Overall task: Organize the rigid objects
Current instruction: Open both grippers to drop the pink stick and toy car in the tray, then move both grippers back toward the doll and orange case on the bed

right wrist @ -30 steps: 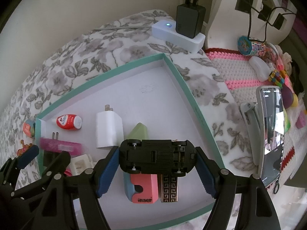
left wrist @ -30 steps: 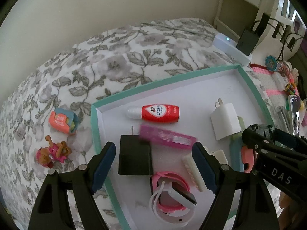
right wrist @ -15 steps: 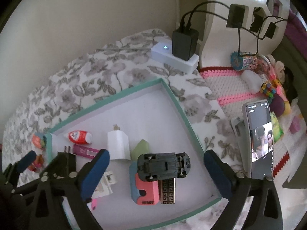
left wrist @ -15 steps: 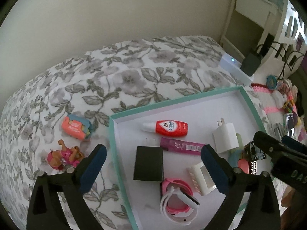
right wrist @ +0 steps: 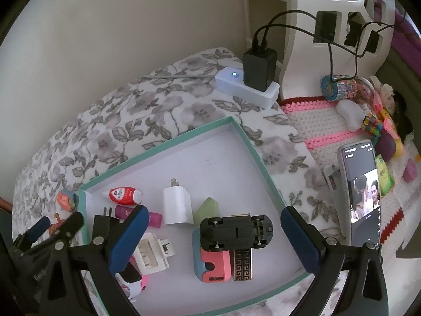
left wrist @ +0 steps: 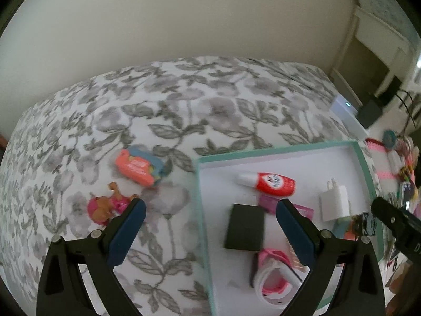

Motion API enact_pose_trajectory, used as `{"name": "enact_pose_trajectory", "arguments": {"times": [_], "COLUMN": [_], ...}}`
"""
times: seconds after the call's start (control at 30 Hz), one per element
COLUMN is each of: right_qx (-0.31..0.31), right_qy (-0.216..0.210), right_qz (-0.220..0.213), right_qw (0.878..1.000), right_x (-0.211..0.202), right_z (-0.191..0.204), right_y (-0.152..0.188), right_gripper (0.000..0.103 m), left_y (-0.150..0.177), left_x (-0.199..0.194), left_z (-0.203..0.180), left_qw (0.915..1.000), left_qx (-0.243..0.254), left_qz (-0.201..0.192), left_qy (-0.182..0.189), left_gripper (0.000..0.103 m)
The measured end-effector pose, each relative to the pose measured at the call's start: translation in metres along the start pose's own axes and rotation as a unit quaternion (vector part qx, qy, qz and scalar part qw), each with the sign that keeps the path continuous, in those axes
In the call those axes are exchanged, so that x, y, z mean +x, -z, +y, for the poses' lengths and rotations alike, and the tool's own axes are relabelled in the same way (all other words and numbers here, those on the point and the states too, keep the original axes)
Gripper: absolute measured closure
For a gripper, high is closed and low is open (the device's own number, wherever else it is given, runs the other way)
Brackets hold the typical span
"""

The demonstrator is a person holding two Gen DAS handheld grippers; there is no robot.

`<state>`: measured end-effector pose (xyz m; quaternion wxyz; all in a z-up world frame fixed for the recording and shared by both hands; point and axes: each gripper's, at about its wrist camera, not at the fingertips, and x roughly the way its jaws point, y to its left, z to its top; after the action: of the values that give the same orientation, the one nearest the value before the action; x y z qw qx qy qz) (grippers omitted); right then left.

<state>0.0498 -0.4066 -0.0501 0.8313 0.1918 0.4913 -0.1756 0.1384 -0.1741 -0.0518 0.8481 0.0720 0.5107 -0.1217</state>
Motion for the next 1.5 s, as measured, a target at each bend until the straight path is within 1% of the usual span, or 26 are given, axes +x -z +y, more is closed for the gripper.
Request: {"name": "enact_pose_trajectory", "arguments": {"times": [0.3,0.57,0.77,1.0,1.2,1.33,1.4,1.5], "right_qx": [-0.026,-0.071,-0.103,-0.119,-0.136,-0.163,-0.173,-0.187], "right_qy": [-0.005,-0.048,-0.05,-0.049,-0.056,-0.065,-0.07,-0.078], "right_qz": [0.009,0.023,0.022,0.021,0.021,0.021,0.022,0.025], "right_qw": [1.0,0.996,0.993,0.991,0.989,0.984,0.982,0.979], "right_x": [0.005,0.012,0.012,0.016,0.018,0.02,0.023,0.027], "right_z": [0.022,0.074,0.103,0.128,0.151,0.175,0.185,0.199], "right_y": [0.006,0.018,0.027,0.033,0.04,0.047,0.05,0.053], "right_gripper": [0.001,0.001,0.001,0.001,0.001,0.001,0.001,0.001], "left_y": [-0.001,0.007,0.014,0.022,0.027,0.029,0.028,0.025], "left_x": [-0.003,-0.007,-0.011,-0.013,-0.011,-0.003,0.002,0.015], "left_z": [0.041,0.092,0.131,0.165,0.185,0.192,0.191,0.184], "left_qw": [0.9989,0.995,0.9908,0.9869,0.9841,0.9832,0.9838,0.9866], "left_qx": [-0.045,-0.092,-0.123,-0.148,-0.167,-0.177,-0.175,-0.158], "left_qz": [0.003,0.007,0.008,0.01,0.015,0.022,0.026,0.034], "left_qy": [-0.013,-0.037,-0.056,-0.065,-0.057,-0.037,-0.027,-0.019], "left_gripper": [0.004,0.004,0.004,0.004,0.004,0.004,0.004,0.004]}}
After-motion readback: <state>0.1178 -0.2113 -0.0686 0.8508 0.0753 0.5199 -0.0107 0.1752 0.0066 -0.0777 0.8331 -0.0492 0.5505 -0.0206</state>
